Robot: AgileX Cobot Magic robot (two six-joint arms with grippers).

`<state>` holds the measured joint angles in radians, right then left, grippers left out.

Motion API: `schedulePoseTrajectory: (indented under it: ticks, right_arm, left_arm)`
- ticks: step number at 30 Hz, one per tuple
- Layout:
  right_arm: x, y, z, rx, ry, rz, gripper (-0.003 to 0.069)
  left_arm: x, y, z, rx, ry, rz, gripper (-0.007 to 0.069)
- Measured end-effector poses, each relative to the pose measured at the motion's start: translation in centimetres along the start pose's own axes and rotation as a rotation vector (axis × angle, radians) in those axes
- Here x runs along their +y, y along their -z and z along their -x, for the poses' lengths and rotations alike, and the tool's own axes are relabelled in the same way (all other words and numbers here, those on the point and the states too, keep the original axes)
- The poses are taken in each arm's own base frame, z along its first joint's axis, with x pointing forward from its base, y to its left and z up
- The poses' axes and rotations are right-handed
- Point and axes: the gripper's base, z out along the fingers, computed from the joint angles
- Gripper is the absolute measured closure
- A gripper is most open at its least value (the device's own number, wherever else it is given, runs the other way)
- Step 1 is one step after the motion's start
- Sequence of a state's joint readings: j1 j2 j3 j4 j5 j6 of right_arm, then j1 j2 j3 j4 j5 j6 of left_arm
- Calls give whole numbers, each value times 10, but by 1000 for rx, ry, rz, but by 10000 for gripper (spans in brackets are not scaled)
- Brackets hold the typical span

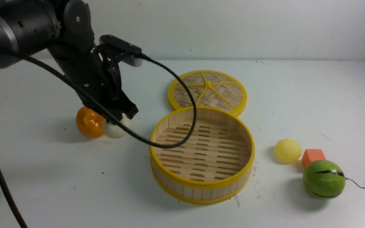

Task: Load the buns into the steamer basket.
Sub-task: Use the left arm to put the steamed stuffed bun into the steamer, then use the right arm to grab a steamed stuffed bun

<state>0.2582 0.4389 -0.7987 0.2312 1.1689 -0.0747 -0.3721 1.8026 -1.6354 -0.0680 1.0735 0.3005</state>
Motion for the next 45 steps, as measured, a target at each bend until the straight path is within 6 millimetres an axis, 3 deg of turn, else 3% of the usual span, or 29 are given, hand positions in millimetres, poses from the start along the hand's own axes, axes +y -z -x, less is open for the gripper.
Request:
schedulePoseTrajectory:
  ticks: [3,4,7,9,12,16,22,25,33,36,39,42,44,45]
  right_arm:
    - [-2,0,2,-18,-24,-20,419]
    - [-3,0,2,-24,-31,-29,419]
    - [-3,0,2,-25,-46,-34,419]
    - [-3,0,2,-25,-50,-34,419]
    - [-3,0,2,-26,-50,-34,419]
    - [-4,0,2,-27,-48,-39,419]
    - [-4,0,2,-28,-45,-45,419]
    - [-4,0,2,-28,-44,-47,419]
    - [-4,0,3,-29,-74,-47,419]
    - [-5,-4,5,-11,-104,-48,419]
    - [-7,-15,10,40,-121,-52,419]
    - [-10,-28,17,99,-138,-57,419]
    - [-15,-49,26,166,-150,-71,419]
    - [-16,-51,27,170,-150,-74,419]
  left_arm:
    - [-22,-1,12,-18,-35,-42,638]
    - [-38,-5,22,-28,-70,-64,638]
    - [-69,-28,43,-24,-138,-101,638]
    - [-79,-42,51,-11,-152,-106,638]
    - [-82,-69,64,30,-140,-68,638]
    - [-76,-95,66,116,-118,0,638]
    - [-72,-105,66,142,-117,37,620]
    - [-72,-104,69,120,-115,39,559]
    - [-72,-103,70,109,-54,43,188]
    - [-72,-99,70,104,-37,45,99]
    - [-72,-80,72,78,-27,41,76]
    - [-72,-44,74,24,5,30,133]
    - [-72,6,72,-62,71,17,308]
    - [-72,16,71,-79,76,17,326]
